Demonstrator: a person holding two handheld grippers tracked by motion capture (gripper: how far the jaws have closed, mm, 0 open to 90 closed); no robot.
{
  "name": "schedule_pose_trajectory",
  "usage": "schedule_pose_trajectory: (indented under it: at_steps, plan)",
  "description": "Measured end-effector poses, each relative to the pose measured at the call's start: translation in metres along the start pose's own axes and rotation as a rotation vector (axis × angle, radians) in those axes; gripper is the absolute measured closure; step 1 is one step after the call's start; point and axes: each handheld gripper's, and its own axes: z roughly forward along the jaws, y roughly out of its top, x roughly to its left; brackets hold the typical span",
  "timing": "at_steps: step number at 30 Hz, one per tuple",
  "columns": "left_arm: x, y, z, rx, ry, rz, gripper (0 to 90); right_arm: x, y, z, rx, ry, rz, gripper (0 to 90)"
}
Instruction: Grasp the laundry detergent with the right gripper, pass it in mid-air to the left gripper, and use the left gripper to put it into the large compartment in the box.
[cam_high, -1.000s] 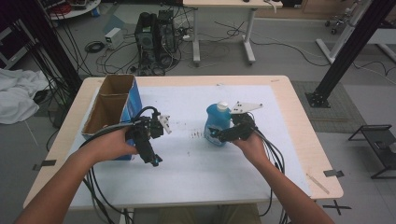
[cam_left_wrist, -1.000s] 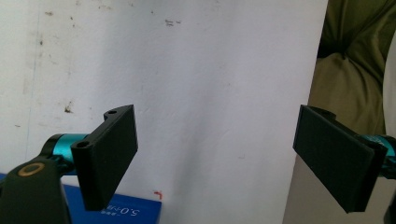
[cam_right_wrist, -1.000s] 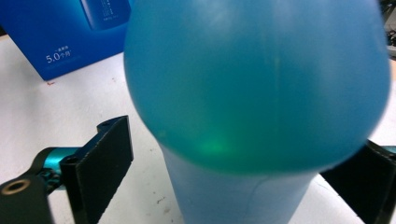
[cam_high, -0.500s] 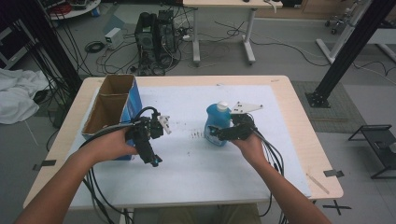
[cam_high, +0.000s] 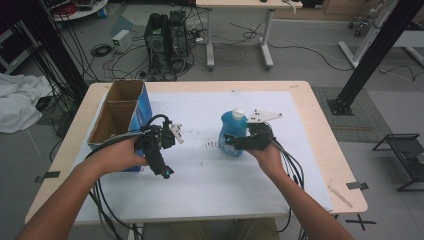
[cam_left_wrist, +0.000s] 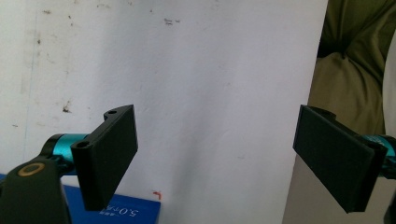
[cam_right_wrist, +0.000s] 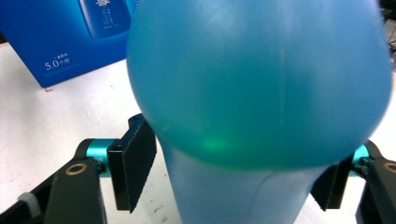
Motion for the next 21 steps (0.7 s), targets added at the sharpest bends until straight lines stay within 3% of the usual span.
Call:
schedule_pose_trajectory:
  at_steps: [1, 21]
  plan:
    - [0.0004, 0.0001, 0.0, 0.002, 0.0, 0.001, 13.8, 0.0004, 0.0, -0.0001, -0.002, -0.002, 0.0, 32.5]
    - [0.0012, -0.0011, 0.0001, -0.009, -0.002, 0.004, 13.8, 0.0014, -0.0005, -0.0001, -0.004, -0.028, -0.029, 41.9]
